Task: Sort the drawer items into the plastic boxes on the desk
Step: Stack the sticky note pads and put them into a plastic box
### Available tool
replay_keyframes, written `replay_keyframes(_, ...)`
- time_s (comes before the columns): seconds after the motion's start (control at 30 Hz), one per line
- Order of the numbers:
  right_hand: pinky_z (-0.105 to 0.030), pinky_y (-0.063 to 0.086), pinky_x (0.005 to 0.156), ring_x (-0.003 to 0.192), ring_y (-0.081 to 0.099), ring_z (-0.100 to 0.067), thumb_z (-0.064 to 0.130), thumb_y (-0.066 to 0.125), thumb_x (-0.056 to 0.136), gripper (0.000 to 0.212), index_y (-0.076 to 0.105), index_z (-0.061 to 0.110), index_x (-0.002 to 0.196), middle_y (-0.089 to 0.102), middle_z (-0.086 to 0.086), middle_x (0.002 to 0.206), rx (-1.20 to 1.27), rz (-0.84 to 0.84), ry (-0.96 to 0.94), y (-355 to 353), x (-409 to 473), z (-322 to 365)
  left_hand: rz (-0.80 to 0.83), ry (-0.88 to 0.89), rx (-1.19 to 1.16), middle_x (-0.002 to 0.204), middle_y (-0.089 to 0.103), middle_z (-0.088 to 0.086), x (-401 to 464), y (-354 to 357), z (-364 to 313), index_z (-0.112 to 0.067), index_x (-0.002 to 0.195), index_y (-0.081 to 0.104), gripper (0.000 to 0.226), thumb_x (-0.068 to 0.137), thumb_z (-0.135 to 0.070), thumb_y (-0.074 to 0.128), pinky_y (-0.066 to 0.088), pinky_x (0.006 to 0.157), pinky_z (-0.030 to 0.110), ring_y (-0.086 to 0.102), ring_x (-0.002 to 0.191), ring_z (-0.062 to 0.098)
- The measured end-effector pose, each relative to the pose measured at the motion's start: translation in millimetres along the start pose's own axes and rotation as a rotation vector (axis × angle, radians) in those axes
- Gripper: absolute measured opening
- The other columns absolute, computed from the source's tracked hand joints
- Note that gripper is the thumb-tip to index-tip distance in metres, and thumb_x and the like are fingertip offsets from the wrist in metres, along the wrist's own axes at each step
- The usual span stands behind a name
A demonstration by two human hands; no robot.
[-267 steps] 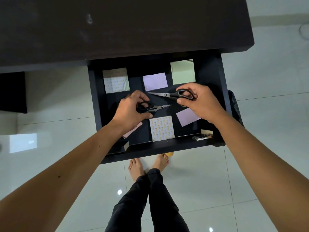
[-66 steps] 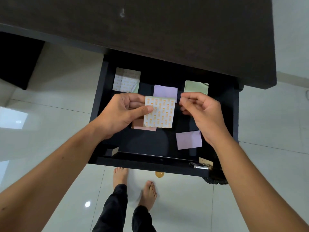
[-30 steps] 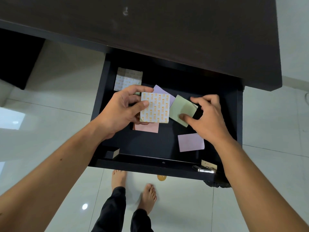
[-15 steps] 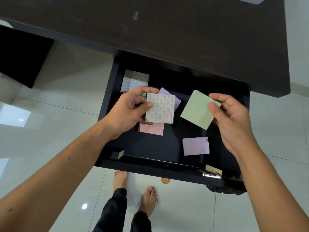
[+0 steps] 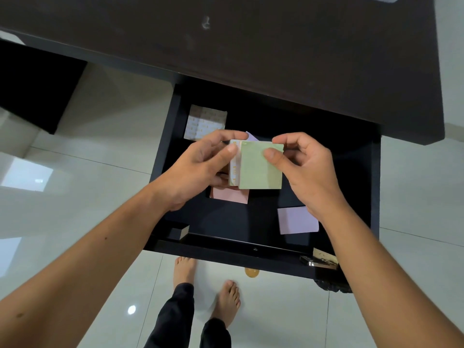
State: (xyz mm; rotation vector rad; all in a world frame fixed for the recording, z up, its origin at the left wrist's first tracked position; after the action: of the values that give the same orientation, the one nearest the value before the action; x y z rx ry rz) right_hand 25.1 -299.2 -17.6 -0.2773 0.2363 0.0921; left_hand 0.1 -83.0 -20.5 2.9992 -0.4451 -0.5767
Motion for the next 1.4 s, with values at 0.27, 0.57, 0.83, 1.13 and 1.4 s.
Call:
replay_keyframes(0.27, -0.042, 0.066, 0.076, 0.089, 0.078, -0.018, 0.032, 0.09, 0.083, 0.03, 0.071, 0.026, 0.105, 0.078, 0.006, 0.101, -0.052, -0.084, 0.019, 8.4, -2.9, 0.0, -0.029, 0.04, 0.065, 0.128, 0.068, 0.01, 0.2, -0.6, 3.5, -0.024, 0.139, 0.056, 0.05, 0.096, -0.004, 0.072, 0.065, 0.086, 0.05, 0.076, 0.108, 0.026)
replay_keyframes(0.57, -0.037, 0.062, 0.064, 0.085, 0.078, -0.022, 0.023, 0.08, 0.093, 0.018, 0.074, 0.018, 0.109, 0.079, -0.002, 0.095, 0.058, -0.001, 0.037, 6.8, -1.7, 2.3, -0.053, -0.008, -0.058, 0.127, 0.071, 0.001, -6.1, -3.2, -3.0, -0.019, 0.143, 0.053, 0.042, 0.105, -0.002, 0.056, 0.064, 0.079, 0.033, 0.074, 0.11, 0.019)
replay_keyframes(0.83, -0.027, 0.056, 0.077, 0.086, 0.072, -0.014, 0.052, 0.065, 0.094, 0.038, 0.079, 0.019, 0.107, 0.079, -0.001, 0.094, 0.082, 0.103, -0.004, 31.7, 13.5, 14.9, -0.152, 0.068, -0.095, 0.127, 0.071, 0.007, -51.7, -34.8, -24.4, -0.018, 0.141, 0.053, 0.041, 0.104, 0.0, 0.054, 0.064, 0.086, 0.042, 0.073, 0.115, 0.026)
replay_keyframes(1.13, -0.029, 0.052, 0.084, 0.098, 0.061, -0.017, 0.035, 0.082, 0.09, 0.045, 0.07, 0.025, 0.132, 0.065, 0.006, 0.109, -0.382, 0.082, -0.135, 88.5, 56.3, 7.5, -0.23, 0.073, -0.094, 0.131, 0.068, 0.016, -84.0, -75.9, -26.1, -0.014, 0.141, 0.055, 0.041, 0.102, -0.001, 0.055, 0.064, 0.085, 0.046, 0.074, 0.112, 0.032)
replay_keyframes(1.4, -0.037, 0.041, 0.111, 0.146, 0.044, -0.032, 0.042, 0.076, 0.094, 0.069, 0.05, 0.024, 0.155, 0.059, -0.011, 0.147, -0.636, 0.168, -0.065, 98.0, 70.0, 10.4, -0.228, 0.014, -0.114, 0.131, 0.069, 0.013, -85.6, -76.8, -11.6, -0.015, 0.141, 0.056, 0.041, 0.102, -0.002, 0.057, 0.064, 0.085, 0.045, 0.073, 0.112, 0.032)
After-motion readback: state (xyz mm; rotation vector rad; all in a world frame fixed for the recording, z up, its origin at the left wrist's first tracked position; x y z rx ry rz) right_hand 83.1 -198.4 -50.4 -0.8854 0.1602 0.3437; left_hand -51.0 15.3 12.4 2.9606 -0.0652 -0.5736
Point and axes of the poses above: each hand's wrist, its own x-axis towards the middle knuckle, its own y-axis out of the palm, z = x × y, the point moved 3 cm from there along x, towards the middle knuckle
